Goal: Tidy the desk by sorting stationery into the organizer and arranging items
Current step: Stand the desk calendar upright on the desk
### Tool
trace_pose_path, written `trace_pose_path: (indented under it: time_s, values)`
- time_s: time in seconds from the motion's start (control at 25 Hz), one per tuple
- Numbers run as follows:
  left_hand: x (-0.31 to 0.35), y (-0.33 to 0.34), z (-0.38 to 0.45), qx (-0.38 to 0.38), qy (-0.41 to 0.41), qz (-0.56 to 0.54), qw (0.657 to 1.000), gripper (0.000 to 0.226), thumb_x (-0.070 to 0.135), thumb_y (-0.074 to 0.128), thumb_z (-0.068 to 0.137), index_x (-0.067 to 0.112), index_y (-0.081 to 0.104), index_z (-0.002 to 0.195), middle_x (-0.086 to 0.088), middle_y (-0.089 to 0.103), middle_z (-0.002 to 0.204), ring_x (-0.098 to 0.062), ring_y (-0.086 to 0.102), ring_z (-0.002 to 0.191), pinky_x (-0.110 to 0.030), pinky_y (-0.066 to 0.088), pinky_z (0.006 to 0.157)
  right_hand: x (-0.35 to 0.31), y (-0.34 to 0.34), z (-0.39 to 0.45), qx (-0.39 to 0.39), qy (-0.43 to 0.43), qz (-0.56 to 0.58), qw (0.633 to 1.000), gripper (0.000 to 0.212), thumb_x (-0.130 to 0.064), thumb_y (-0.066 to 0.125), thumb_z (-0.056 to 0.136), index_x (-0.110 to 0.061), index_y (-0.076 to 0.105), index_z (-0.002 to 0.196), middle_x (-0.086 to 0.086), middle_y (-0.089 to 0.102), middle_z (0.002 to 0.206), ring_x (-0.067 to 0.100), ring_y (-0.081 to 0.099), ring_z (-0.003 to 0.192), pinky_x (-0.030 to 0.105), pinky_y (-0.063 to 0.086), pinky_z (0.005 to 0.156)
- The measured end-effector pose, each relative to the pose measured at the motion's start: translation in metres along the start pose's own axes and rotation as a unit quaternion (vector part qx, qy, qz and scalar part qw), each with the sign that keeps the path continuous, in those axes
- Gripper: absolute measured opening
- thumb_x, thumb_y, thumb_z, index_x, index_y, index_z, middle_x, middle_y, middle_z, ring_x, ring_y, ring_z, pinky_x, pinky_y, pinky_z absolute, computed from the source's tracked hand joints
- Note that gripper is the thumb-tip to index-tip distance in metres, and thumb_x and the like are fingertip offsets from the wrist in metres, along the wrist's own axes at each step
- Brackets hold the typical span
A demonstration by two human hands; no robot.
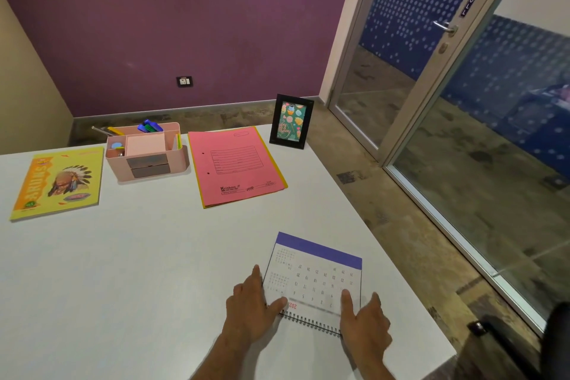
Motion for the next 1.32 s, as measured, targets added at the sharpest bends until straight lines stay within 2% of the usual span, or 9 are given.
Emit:
trace_pose_path:
  time_s: [0.16, 0.36, 0.48, 0.64, 0.76, 0.88, 1.0, 1.2, 1.32]
  values:
    - [0.016, 0.006, -0.008, -0.015, -0.018, -0.118, 0.993, 0.104, 0.054, 0.066, 0.077, 0.014, 0.009, 0.154, 0.0, 0.043, 0.15, -0.031, 0.037, 0.134, -0.042, 0.036, 0.107, 0.001, 0.0, -0.003, -0.007, 0.079, 0.078, 0.994, 0.076, -0.059, 0.055, 0.088, -0.01, 0.034, 0.142, 0.017, 0.048, 0.141, 0.04, 0.046, 0.127, 0.057, 0.038, 0.103]
    - [0.015, -0.005, -0.012, -0.008, -0.138, -0.267, 0.954, 0.114, 0.058, 0.076, 0.062, 0.019, 0.018, 0.151, -0.002, 0.047, 0.148, -0.028, 0.041, 0.136, -0.042, 0.032, 0.113, 0.01, 0.018, 0.003, -0.053, 0.145, 0.186, 0.97, 0.079, -0.071, 0.057, 0.077, -0.017, 0.044, 0.133, 0.011, 0.061, 0.123, 0.035, 0.058, 0.111, 0.055, 0.045, 0.098]
    - [0.016, -0.013, -0.017, -0.01, -0.153, -0.384, 0.911, 0.092, 0.039, 0.081, 0.076, 0.014, 0.028, 0.147, -0.008, 0.049, 0.142, -0.022, 0.051, 0.121, -0.032, 0.039, 0.103, 0.006, 0.012, 0.002, -0.055, 0.144, 0.279, 0.948, 0.065, -0.061, 0.065, 0.074, -0.017, 0.052, 0.12, 0.006, 0.067, 0.107, 0.031, 0.068, 0.091, 0.05, 0.056, 0.086]
    - [0.002, -0.036, -0.019, 0.073, -0.165, -0.402, 0.898, 0.053, 0.026, 0.077, 0.081, 0.014, 0.054, 0.127, -0.004, 0.064, 0.117, -0.014, 0.062, 0.1, -0.023, 0.047, 0.075, -0.014, -0.013, 0.0, -0.047, 0.066, 0.297, 0.951, 0.022, -0.047, 0.064, 0.074, -0.027, 0.071, 0.078, -0.005, 0.074, 0.078, 0.025, 0.07, 0.078, 0.048, 0.058, 0.082]
    - [-0.006, -0.056, -0.024, 0.13, -0.139, -0.446, 0.875, 0.029, 0.003, 0.067, 0.081, 0.022, 0.066, 0.103, 0.001, 0.072, 0.103, -0.013, 0.07, 0.088, -0.023, 0.056, 0.065, -0.044, -0.039, -0.008, -0.051, -0.023, 0.293, 0.955, 0.006, -0.019, 0.07, 0.081, -0.021, 0.075, 0.078, -0.004, 0.075, 0.088, 0.019, 0.066, 0.082, 0.031, 0.054, 0.079]
    - [-0.013, -0.08, -0.028, 0.175, -0.077, -0.423, 0.886, 0.042, -0.01, 0.059, 0.081, 0.025, 0.072, 0.1, 0.012, 0.075, 0.093, -0.009, 0.07, 0.09, -0.011, 0.053, 0.069, -0.077, -0.048, -0.015, -0.096, -0.124, 0.262, 0.952, 0.03, 0.012, 0.066, 0.078, -0.011, 0.075, 0.095, -0.002, 0.069, 0.102, 0.004, 0.064, 0.081, 0.004, 0.045, 0.071]
    - [-0.029, -0.104, -0.029, 0.219, -0.043, -0.366, 0.903, 0.042, -0.006, 0.073, 0.076, 0.034, 0.074, 0.091, 0.026, 0.073, 0.08, 0.002, 0.07, 0.083, -0.008, 0.052, 0.076, -0.099, -0.04, -0.014, -0.089, -0.224, 0.201, 0.949, 0.033, 0.014, 0.07, 0.074, -0.01, 0.076, 0.096, 0.0, 0.07, 0.106, -0.017, 0.062, 0.077, -0.007, 0.04, 0.072]
    - [-0.051, -0.148, -0.039, 0.302, -0.003, -0.301, 0.905, 0.028, 0.0, 0.075, 0.078, 0.024, 0.077, 0.09, 0.009, 0.074, 0.088, 0.002, 0.065, 0.084, -0.005, 0.045, 0.075, -0.149, -0.037, -0.026, -0.072, -0.358, 0.167, 0.916, 0.039, 0.003, 0.075, 0.078, -0.033, 0.068, 0.091, -0.012, 0.072, 0.091, 0.006, 0.066, 0.084, 0.021, 0.052, 0.077]
    - [-0.06, -0.175, -0.047, 0.342, 0.01, -0.295, 0.892, 0.025, 0.001, 0.072, 0.082, 0.024, 0.073, 0.091, 0.012, 0.07, 0.09, 0.003, 0.06, 0.092, -0.003, 0.041, 0.077, -0.185, -0.033, -0.035, -0.062, -0.428, 0.146, 0.89, 0.027, -0.002, 0.073, 0.082, -0.025, 0.069, 0.095, -0.012, 0.068, 0.101, 0.012, 0.056, 0.097, 0.028, 0.046, 0.084]
Point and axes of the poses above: each hand's wrist, its own z-axis towards the middle knuckle, its own y-axis out of the palm, x = y × z, the point moved 5 cm from there along z, towards the middle knuckle
